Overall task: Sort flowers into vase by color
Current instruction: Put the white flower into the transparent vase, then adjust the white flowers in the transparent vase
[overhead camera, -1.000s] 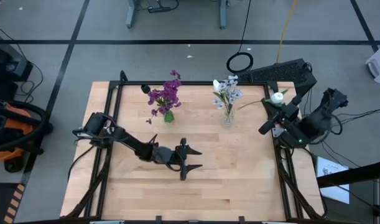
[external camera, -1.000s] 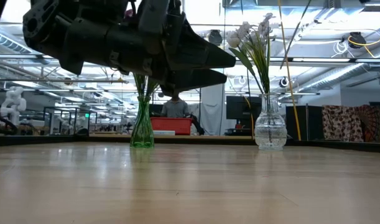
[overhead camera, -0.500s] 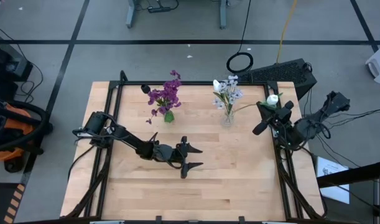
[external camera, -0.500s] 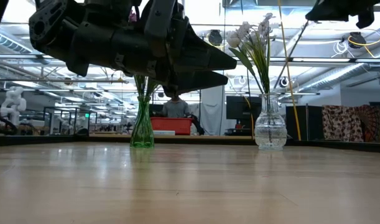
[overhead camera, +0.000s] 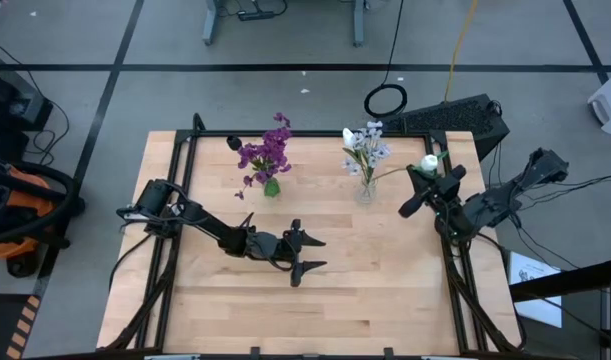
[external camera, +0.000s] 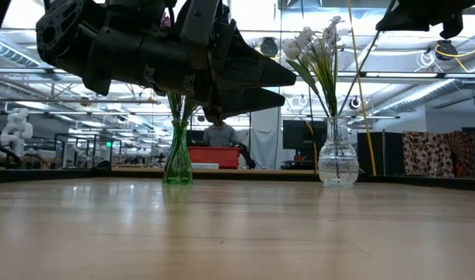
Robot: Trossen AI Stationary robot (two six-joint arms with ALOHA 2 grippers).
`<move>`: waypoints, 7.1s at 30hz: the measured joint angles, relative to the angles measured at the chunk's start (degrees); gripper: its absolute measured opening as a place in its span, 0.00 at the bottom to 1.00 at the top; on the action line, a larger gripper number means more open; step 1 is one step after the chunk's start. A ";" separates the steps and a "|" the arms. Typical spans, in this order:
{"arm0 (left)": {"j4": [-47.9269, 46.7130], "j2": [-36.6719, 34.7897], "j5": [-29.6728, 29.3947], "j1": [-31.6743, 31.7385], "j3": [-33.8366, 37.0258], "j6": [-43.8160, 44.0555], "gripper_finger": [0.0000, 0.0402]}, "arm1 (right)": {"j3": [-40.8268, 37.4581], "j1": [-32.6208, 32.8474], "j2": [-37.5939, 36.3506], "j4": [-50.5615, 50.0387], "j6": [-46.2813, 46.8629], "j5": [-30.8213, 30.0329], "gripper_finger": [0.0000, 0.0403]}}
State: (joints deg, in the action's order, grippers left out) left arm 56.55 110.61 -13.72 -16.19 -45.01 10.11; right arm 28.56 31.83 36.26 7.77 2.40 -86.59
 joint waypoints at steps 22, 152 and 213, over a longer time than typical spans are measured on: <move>-0.13 0.00 0.05 0.00 -0.02 -1.46 0.65 | 0.00 -0.29 5.21 -1.39 5.45 -0.07 0.00; 3.21 0.02 1.48 -5.09 0.02 3.15 0.65 | 0.00 4.59 4.70 -40.48 61.40 49.26 0.59; -30.32 -24.35 -15.22 -10.03 -0.04 -3.98 0.65 | 0.04 -22.85 26.39 13.53 -2.89 18.82 0.30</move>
State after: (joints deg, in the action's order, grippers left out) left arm 26.24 86.26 -28.94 -26.22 -45.06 6.13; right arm 28.60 8.99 62.65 21.30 -0.49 -67.76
